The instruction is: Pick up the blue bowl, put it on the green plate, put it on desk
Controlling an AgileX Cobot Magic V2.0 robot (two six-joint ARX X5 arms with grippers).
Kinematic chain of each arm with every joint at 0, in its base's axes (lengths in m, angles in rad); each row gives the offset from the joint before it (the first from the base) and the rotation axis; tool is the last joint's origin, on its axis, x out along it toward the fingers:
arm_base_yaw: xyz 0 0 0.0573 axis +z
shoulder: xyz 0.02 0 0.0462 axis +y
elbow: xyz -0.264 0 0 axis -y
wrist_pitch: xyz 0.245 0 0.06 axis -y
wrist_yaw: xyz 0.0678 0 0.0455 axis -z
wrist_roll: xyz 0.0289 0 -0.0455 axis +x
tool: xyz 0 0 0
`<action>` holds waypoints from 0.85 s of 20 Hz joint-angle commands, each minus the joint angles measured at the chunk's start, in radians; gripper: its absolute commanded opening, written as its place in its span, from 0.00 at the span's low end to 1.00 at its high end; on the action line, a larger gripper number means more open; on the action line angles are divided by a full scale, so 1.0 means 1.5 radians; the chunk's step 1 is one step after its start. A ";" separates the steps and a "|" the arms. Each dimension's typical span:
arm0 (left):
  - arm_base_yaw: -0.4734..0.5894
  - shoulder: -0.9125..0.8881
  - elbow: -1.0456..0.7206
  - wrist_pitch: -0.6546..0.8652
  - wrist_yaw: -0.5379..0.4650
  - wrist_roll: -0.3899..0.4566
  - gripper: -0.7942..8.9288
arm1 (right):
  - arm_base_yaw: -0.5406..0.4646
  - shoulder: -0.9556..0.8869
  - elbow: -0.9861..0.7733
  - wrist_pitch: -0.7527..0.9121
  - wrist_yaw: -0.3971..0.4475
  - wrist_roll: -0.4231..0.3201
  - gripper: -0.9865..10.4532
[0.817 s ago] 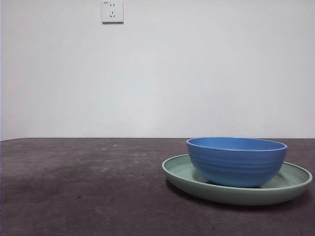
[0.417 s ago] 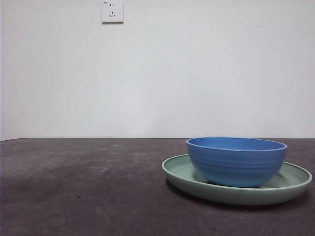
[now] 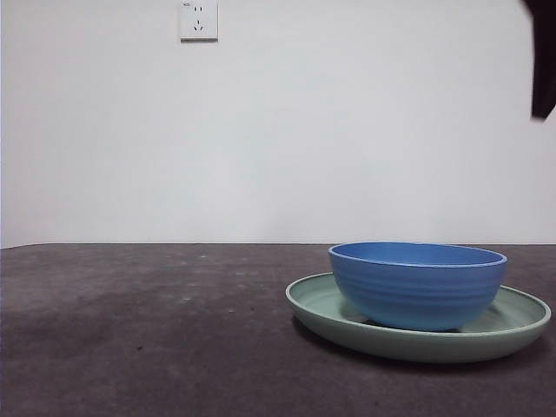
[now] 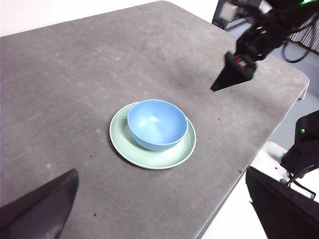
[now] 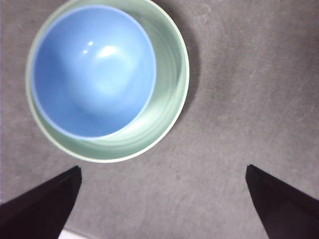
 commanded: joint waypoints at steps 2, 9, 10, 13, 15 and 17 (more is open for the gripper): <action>-0.007 0.002 0.009 0.005 -0.004 -0.002 0.79 | -0.010 0.069 0.008 0.032 0.003 -0.022 0.55; -0.007 0.002 0.009 0.005 -0.004 -0.001 0.79 | -0.044 0.186 -0.030 0.091 0.033 -0.039 0.49; -0.007 0.002 0.009 0.006 -0.004 -0.002 0.79 | -0.047 0.198 -0.037 0.113 0.031 -0.039 0.49; -0.007 0.002 0.009 0.006 -0.004 -0.001 0.79 | -0.047 0.239 -0.040 0.151 0.022 -0.037 0.49; -0.007 0.002 0.009 0.010 -0.004 -0.001 0.79 | -0.047 0.262 -0.040 0.176 -0.015 -0.037 0.47; -0.007 0.002 0.009 0.018 -0.004 -0.001 0.79 | -0.047 0.284 -0.040 0.197 -0.022 -0.037 0.46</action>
